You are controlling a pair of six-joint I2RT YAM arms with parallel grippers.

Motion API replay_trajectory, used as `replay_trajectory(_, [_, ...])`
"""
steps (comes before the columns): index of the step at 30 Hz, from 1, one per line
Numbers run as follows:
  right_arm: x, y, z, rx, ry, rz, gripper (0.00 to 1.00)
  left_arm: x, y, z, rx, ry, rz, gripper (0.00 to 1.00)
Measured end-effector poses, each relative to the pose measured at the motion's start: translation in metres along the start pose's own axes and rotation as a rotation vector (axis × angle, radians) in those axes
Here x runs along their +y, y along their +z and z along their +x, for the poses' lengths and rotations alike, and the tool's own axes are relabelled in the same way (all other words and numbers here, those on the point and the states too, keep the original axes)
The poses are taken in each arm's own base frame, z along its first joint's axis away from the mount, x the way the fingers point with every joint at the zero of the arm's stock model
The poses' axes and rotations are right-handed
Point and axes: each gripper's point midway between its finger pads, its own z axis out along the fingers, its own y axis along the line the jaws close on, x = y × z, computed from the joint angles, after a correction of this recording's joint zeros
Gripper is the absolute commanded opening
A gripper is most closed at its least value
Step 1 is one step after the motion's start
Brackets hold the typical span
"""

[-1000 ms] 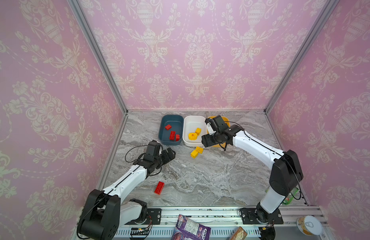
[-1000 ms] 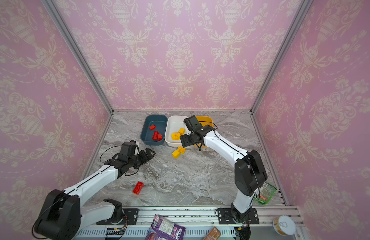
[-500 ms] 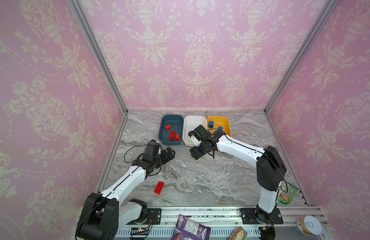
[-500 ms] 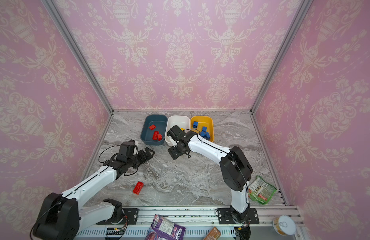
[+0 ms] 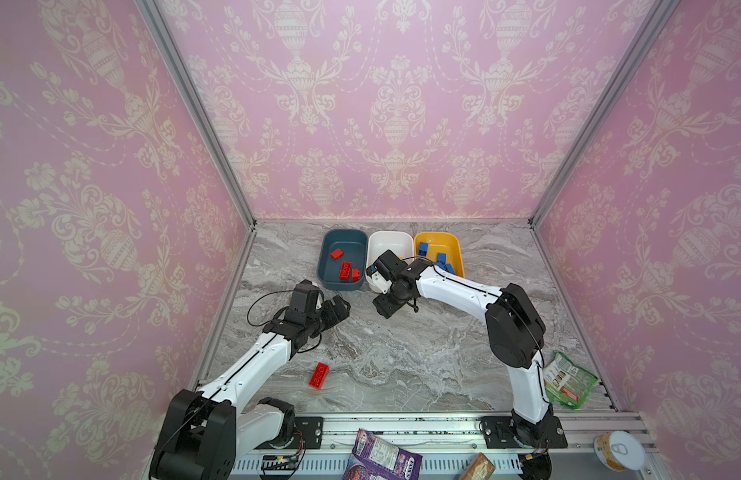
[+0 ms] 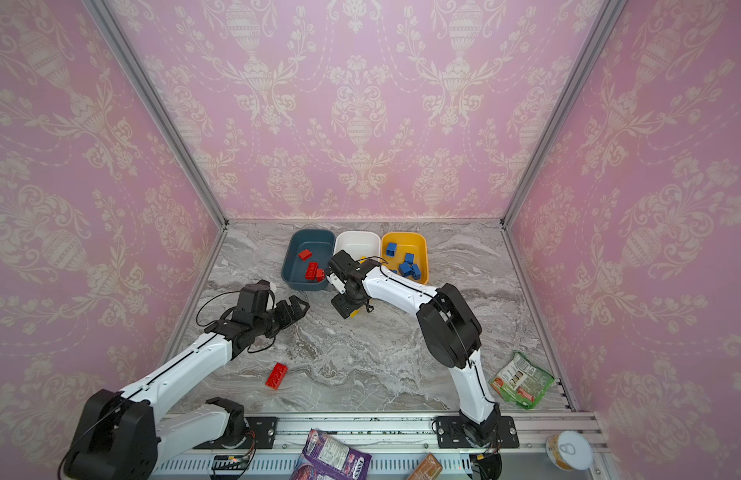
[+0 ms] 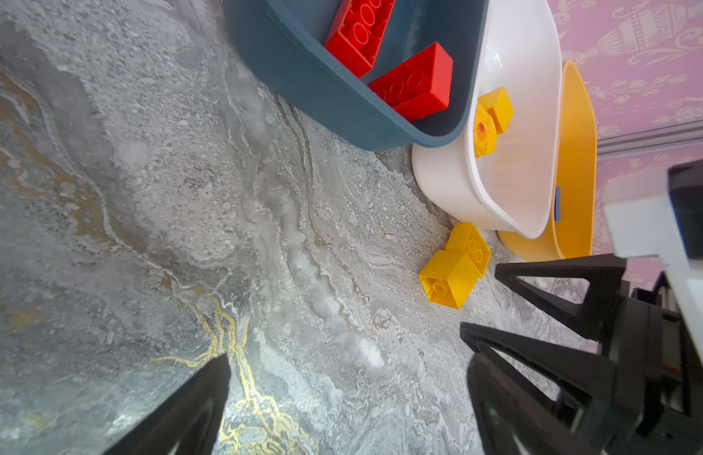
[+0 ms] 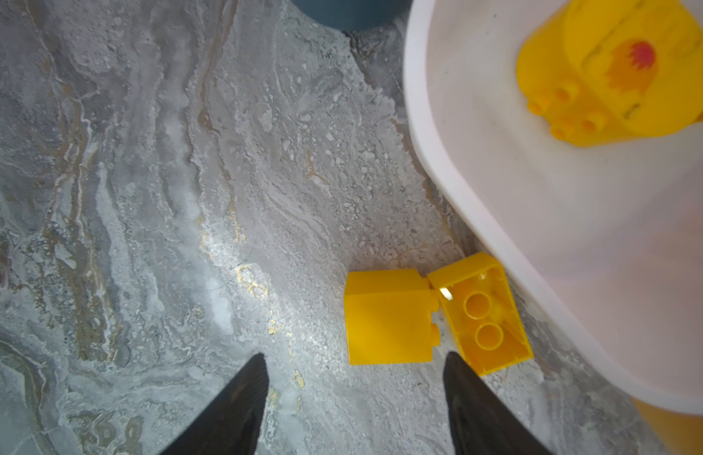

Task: Sort the legos into containers by color
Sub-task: 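Move the right gripper to the two yellow bricks beside the white bin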

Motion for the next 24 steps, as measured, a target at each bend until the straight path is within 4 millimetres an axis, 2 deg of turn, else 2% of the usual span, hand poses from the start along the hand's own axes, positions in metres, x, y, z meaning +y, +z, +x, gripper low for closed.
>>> replay_trajectory(12, [-0.003,0.021,0.006,0.042,-0.031,0.016,0.71,0.000,0.000,0.000,0.000,0.000,-0.001,0.96])
replay_trajectory(24, [-0.003,0.021,0.005,0.040,-0.040,0.014,0.68,0.002,0.002,0.001,0.008,-0.003,-0.009,0.96])
